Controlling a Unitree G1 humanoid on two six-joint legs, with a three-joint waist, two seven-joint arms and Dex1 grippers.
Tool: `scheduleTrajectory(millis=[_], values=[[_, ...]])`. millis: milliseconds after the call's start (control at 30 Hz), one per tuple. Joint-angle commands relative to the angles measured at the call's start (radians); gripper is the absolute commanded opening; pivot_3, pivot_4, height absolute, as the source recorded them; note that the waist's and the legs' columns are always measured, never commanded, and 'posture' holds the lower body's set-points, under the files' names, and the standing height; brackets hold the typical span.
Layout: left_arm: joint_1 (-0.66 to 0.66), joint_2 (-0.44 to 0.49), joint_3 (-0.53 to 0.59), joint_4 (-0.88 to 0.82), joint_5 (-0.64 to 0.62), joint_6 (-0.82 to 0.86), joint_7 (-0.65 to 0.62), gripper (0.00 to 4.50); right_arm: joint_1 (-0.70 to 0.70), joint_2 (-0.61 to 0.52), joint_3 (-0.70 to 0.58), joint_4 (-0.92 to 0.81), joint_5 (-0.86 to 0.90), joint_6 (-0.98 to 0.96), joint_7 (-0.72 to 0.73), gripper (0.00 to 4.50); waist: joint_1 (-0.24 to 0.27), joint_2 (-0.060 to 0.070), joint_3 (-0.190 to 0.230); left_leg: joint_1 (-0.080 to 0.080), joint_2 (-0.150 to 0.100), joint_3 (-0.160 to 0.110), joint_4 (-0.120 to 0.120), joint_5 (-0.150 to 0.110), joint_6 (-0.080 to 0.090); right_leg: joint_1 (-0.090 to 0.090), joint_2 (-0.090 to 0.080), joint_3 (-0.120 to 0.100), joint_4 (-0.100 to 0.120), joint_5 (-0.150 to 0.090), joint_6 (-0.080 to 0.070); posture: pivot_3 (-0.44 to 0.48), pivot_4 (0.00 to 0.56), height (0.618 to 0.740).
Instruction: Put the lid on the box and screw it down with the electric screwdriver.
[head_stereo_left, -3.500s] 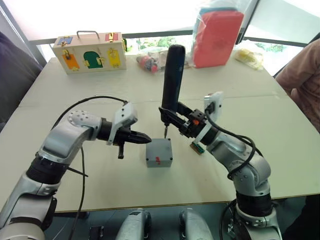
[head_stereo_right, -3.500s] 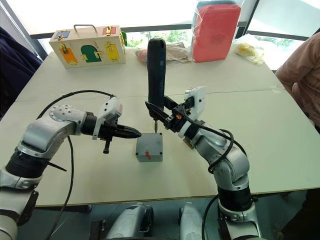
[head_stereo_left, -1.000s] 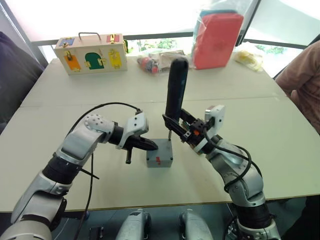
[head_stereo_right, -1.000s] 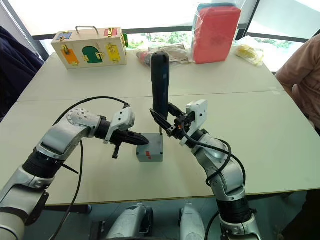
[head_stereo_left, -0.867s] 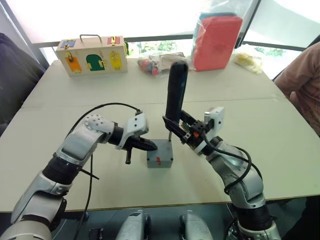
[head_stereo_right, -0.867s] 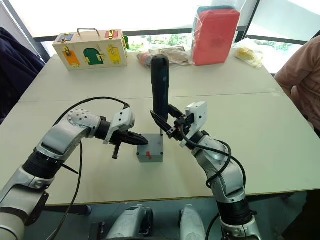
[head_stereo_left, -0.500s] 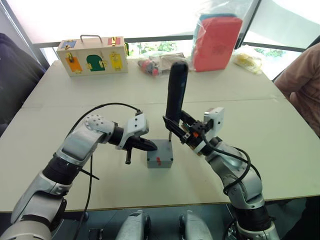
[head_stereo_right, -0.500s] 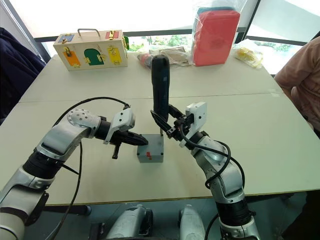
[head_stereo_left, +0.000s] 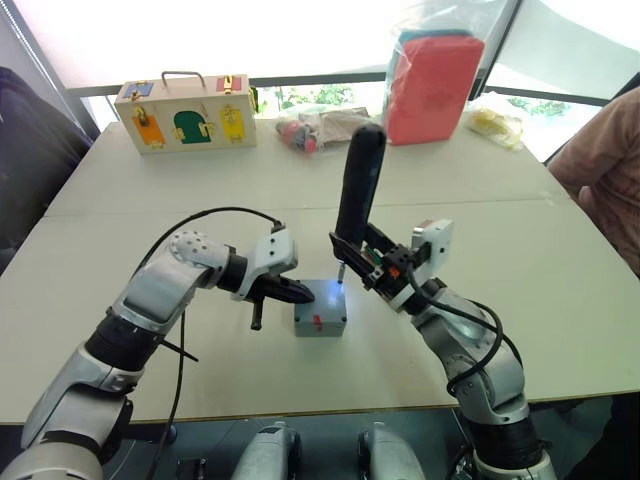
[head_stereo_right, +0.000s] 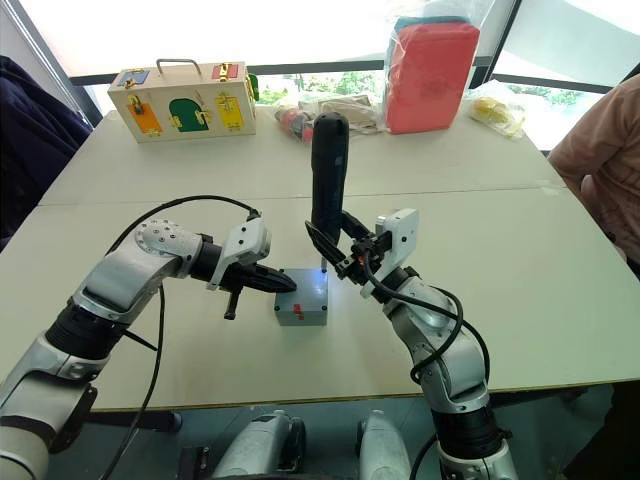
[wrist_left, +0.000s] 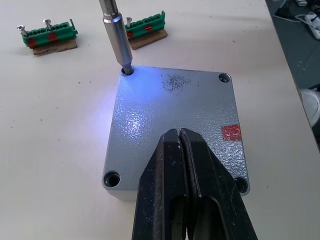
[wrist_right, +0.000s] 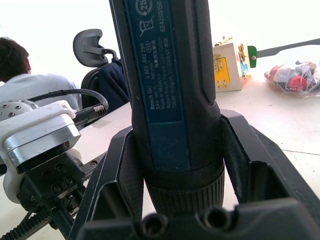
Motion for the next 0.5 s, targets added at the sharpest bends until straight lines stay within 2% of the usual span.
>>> scheduleTrajectory(millis=[33,267,500], values=[[0.003,0.003,-0.002,-0.014,0.005,-0.008,0.000,0.00,0.042,-0.004,0.014,0.028,-0.001,0.033,0.004,1.77,0.000,0.000,0.000,0.000,0.000,0.000,0.000,0.000,0.000,0.000,0.000,0.000,0.000,0.000,0.000,0.000,0.150,0.740],[0.011,-0.002,0.008,-0.003,0.005,-0.009,0.016,0.00,-0.007,-0.038,-0.020,-0.059,0.034,0.072,0.005,1.77,0.000,0.000,0.000,0.000,0.000,0.000,0.000,0.000,0.000,0.000,0.000,0.000,0.000,0.000,0.000,0.000,0.150,0.740],[0.029,-0.012,0.048,0.019,-0.028,0.020,0.043,0.00,-0.242,-0.106,-0.181,-0.164,0.212,0.234,-0.046,1.77,0.001,0.001,0.002,-0.002,0.000,0.000,0.000,0.000,0.000,-0.002,0.000,0.000,-0.001,0.000,0.000,0.000,0.150,0.740]])
